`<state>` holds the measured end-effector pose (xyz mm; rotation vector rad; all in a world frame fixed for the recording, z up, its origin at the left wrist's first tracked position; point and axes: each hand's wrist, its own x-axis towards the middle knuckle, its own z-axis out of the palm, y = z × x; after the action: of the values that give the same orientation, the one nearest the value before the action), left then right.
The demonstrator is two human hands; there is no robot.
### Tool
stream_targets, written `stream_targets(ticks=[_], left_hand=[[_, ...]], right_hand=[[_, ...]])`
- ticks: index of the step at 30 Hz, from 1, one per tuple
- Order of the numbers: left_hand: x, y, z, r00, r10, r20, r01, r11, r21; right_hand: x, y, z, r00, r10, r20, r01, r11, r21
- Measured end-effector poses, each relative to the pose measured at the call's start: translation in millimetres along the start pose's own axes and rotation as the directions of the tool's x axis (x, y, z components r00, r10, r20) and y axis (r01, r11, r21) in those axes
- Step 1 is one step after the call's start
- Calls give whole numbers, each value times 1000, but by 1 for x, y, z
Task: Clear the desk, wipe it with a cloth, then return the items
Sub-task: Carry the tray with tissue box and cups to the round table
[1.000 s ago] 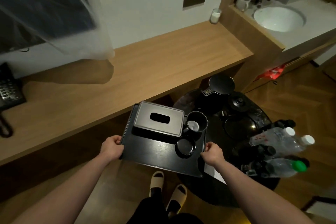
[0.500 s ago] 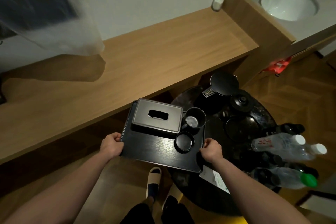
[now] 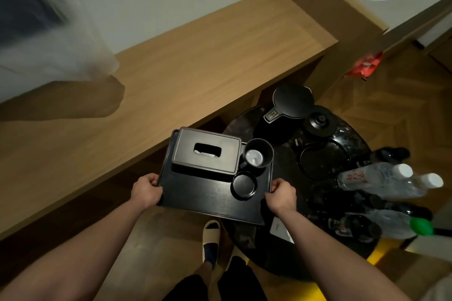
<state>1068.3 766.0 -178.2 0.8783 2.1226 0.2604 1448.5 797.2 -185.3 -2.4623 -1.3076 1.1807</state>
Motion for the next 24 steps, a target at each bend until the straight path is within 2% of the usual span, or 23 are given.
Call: stream_targets(ticks=[9,18,24], left_hand=[[-9,0,32,1000,5,8,-5,1000,10],[-32,0,71,999,16,50,-18,999,40],[-40,2,80,999,18,38,-20,998,56]], right_hand=[[9,20,-13,995,6,-98,-5,1000,6],[25,40,-29,989,-10,-151,-1,998,-67],[-5,49,-49,980,-140,-139,130,989,-73]])
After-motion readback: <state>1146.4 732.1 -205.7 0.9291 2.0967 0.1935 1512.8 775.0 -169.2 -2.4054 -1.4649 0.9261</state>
